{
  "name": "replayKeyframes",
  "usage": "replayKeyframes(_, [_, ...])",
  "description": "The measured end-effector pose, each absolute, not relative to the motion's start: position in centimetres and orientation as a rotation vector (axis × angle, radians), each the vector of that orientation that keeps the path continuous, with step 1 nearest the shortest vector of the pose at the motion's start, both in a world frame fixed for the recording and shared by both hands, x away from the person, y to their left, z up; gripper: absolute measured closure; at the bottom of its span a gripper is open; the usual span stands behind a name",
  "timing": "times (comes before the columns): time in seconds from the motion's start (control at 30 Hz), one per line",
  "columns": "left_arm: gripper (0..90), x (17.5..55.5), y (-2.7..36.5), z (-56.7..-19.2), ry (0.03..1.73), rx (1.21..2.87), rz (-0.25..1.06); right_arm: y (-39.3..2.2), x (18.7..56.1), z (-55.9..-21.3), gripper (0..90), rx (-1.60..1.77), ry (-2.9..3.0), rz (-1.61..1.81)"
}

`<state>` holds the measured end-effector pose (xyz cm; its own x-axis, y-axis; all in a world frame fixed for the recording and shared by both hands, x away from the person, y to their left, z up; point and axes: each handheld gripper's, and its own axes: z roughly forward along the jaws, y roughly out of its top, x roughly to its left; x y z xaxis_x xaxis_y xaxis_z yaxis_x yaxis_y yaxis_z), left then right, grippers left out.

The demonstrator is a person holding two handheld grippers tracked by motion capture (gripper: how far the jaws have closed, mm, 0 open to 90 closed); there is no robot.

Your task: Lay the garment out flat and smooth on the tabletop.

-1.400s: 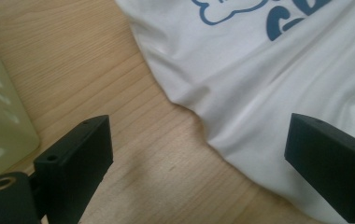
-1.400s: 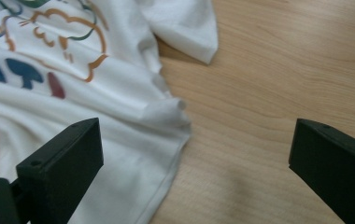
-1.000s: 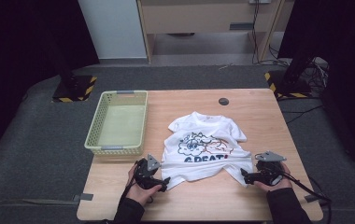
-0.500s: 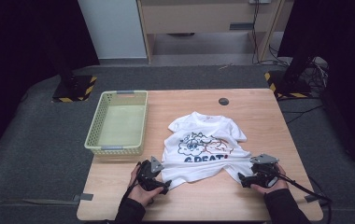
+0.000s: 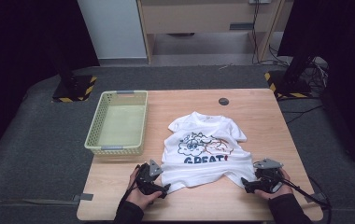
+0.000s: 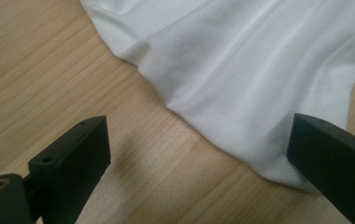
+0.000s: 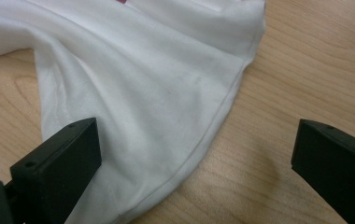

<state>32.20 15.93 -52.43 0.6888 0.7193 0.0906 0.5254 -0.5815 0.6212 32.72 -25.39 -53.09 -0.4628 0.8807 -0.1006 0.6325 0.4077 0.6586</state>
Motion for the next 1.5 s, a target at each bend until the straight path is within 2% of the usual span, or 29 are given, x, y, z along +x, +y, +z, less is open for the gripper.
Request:
replayKeyframes(0.67, [4.8, 31.3, 16.8, -52.6, 0.993, 2.325, 0.358, -27.6, 31.0, -53.1, 1.4, 1.389, 2.251, 0.773])
replayKeyframes(1.17, [4.8, 30.7, 17.0, -52.5, 0.941, 2.365, 0.301, -28.0, 30.1, -53.0, 1.4, 1.368, 2.321, 0.769])
replayKeyframes(1.37, [6.3, 30.7, 17.0, -52.2, 0.923, 2.366, 0.333, -27.8, 30.2, -52.7, 1.5, 1.347, 2.316, 0.776])
replayKeyframes(1.5, [6.3, 30.8, 17.2, -51.8, 0.946, 2.310, 0.368, -27.5, 30.4, -52.1, 1.6, 1.313, 2.282, 0.838])
